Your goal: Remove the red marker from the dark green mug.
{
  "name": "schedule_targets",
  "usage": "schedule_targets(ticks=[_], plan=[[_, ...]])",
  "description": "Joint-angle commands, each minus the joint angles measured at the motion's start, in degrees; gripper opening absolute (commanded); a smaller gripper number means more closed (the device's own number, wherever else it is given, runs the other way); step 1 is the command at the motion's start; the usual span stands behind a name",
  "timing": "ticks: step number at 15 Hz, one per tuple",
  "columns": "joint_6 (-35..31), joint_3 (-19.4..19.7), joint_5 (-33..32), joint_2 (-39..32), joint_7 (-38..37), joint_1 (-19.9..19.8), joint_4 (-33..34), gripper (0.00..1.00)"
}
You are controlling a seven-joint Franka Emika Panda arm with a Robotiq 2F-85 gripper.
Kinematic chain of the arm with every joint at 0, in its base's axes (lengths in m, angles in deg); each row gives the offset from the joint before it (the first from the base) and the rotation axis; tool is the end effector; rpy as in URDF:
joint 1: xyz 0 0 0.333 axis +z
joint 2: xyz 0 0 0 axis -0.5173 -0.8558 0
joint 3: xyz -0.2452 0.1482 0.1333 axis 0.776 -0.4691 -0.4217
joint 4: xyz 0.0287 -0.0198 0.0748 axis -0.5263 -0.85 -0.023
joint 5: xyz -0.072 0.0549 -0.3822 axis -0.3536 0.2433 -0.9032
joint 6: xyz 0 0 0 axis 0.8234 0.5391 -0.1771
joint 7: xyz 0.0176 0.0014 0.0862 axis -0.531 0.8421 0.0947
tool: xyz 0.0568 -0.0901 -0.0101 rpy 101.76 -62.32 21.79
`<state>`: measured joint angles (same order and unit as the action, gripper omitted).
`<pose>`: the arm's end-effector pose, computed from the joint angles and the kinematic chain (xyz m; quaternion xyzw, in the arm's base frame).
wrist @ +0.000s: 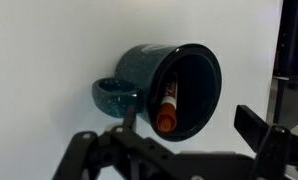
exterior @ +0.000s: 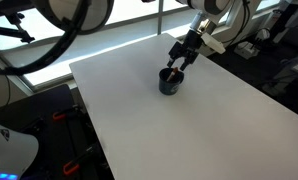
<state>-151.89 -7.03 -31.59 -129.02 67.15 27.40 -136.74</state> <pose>0.7278 -0.0137 0.2002 -0.7124 -0.6482 0.1935 0.1867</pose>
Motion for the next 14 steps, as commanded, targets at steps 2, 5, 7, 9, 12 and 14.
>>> schedule_targets(ticks=[2,5,7,9,12,14], plan=[[0.22,0.00,0.00,-0.14,0.02,0.00,0.04,1.00],[0.31,0.06,-0.05,-0.19,-0.14,0.05,0.06,1.00],[0.23,0.07,-0.11,-0.29,-0.03,0.03,0.01,0.75],[0.16,0.12,-0.16,-0.35,-0.17,0.05,-0.03,0.57],[0.15,0.17,-0.13,-0.36,-0.32,0.00,-0.08,0.34],[0.20,0.17,-0.02,-0.44,-0.49,-0.11,-0.05,0.17]])
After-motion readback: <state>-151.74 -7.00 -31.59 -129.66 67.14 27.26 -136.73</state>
